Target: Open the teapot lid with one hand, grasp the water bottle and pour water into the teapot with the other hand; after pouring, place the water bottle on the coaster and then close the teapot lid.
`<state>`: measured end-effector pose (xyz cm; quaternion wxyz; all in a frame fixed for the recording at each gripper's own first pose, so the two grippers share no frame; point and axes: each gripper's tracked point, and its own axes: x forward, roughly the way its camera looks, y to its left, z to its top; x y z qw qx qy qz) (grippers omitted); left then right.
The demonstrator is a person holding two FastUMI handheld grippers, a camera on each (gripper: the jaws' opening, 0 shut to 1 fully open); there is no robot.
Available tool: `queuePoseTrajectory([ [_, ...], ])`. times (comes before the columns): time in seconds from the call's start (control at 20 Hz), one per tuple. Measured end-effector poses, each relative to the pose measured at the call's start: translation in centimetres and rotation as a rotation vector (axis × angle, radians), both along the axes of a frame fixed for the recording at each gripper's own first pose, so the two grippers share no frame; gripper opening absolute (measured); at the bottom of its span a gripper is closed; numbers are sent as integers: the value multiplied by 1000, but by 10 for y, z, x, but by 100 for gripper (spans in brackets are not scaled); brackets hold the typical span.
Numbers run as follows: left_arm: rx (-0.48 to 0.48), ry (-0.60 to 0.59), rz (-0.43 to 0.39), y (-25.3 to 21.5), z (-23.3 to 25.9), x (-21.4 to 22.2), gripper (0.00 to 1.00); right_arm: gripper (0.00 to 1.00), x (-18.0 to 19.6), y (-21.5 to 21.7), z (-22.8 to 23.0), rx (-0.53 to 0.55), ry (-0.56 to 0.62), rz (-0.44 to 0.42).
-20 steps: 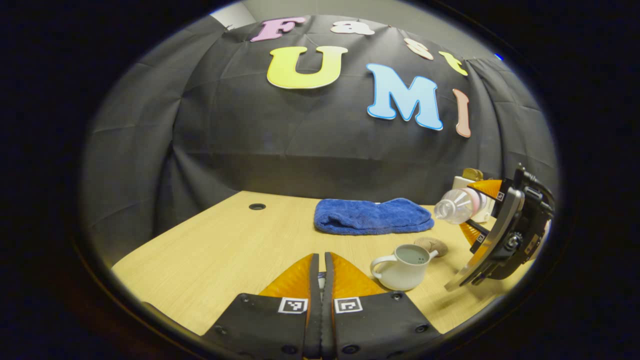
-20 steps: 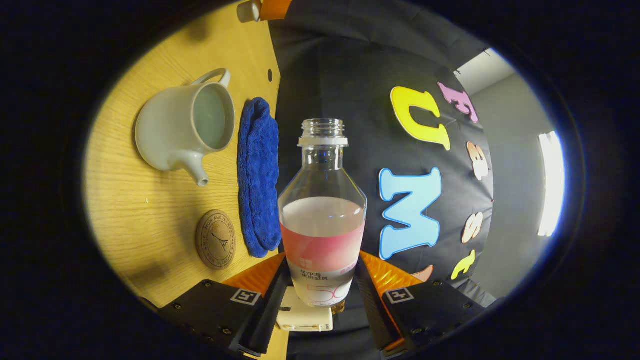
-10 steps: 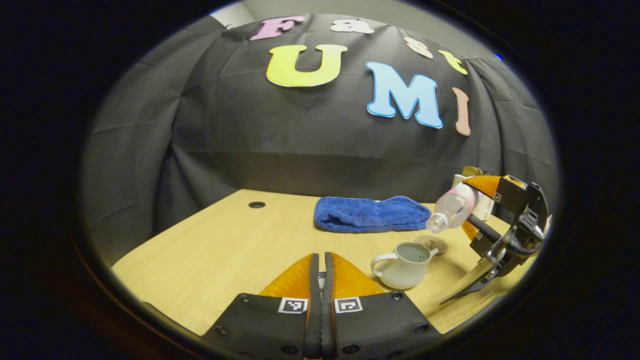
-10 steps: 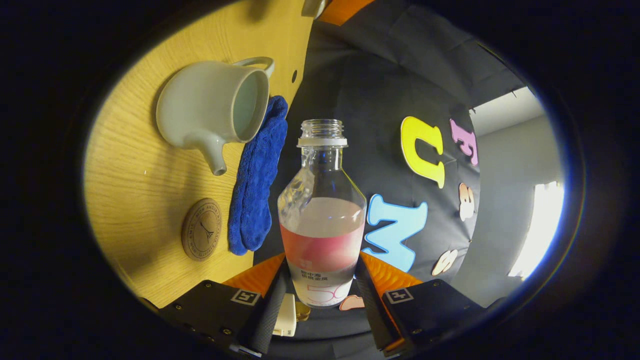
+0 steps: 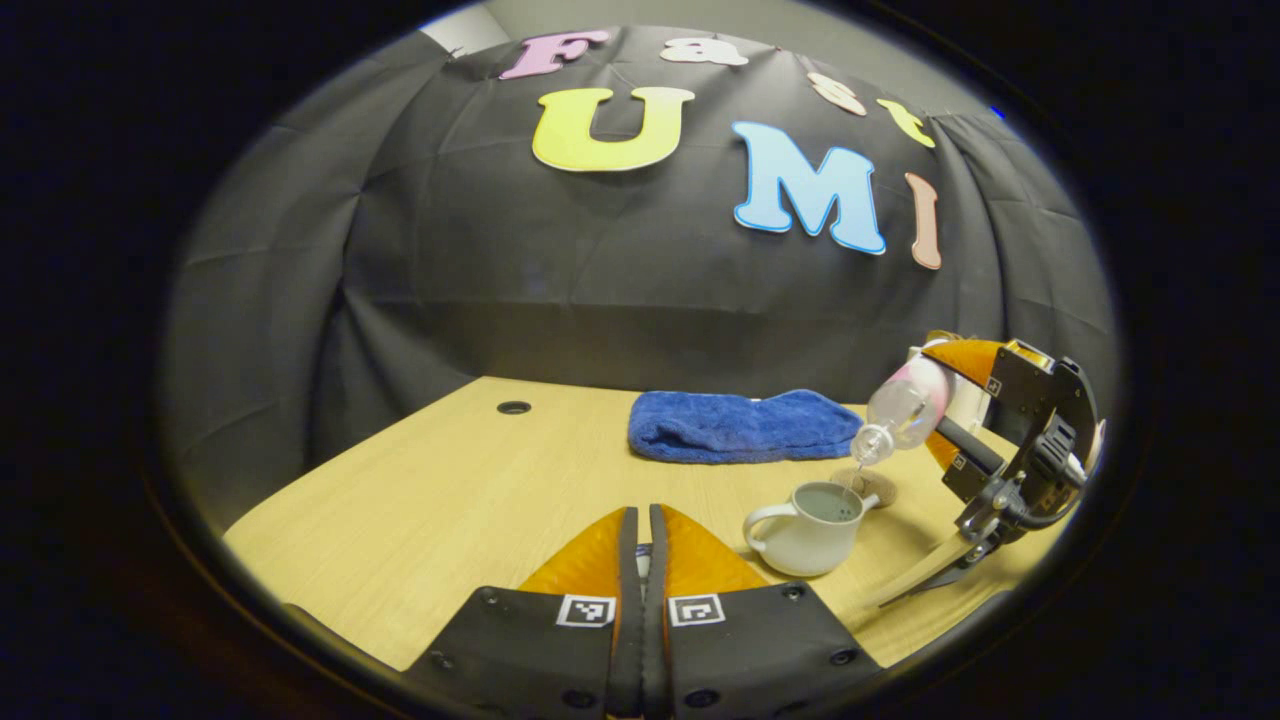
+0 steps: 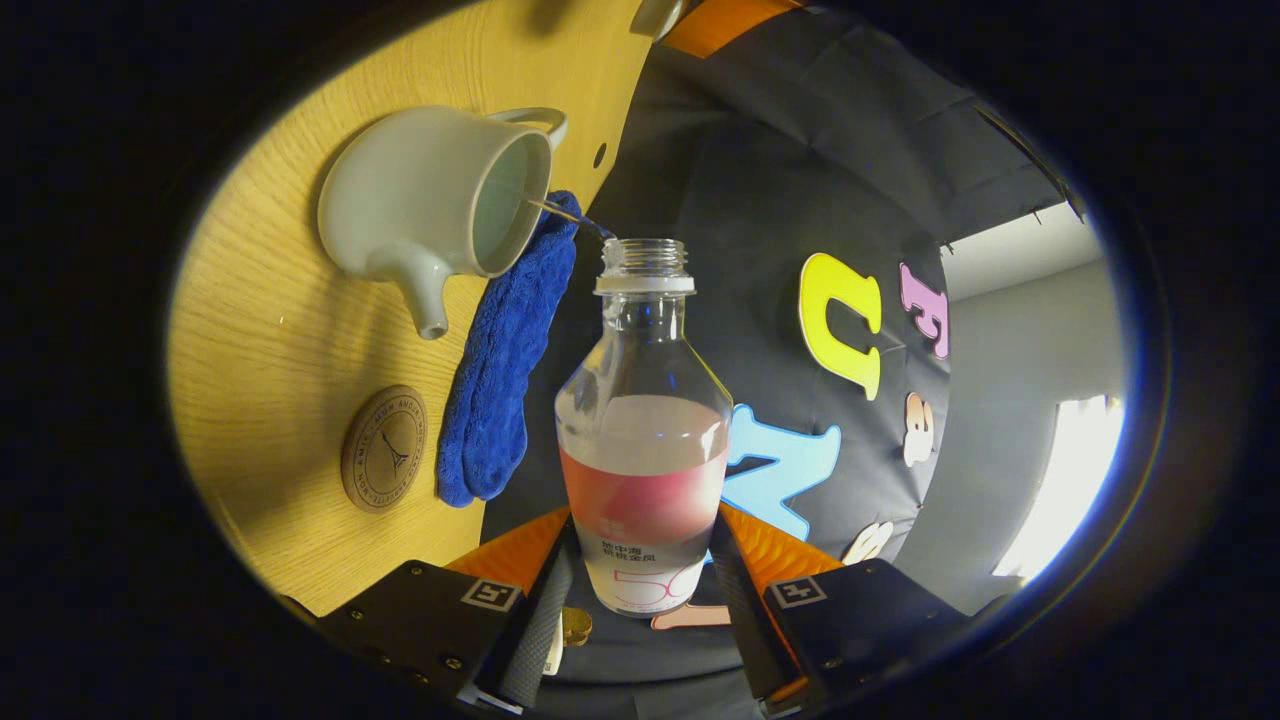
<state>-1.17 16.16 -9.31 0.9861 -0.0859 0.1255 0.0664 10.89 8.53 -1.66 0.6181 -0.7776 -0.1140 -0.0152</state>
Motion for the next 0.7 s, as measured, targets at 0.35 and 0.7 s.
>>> queuePoseTrajectory([
  [0.35, 1, 5, -3, 0, 1, 2, 6, 75, 3, 1, 8, -39, -28, 12],
  [0.7, 0, 12, -7, -1, -1, 1, 6, 75, 7, 4, 16, -80, -47, 29],
])
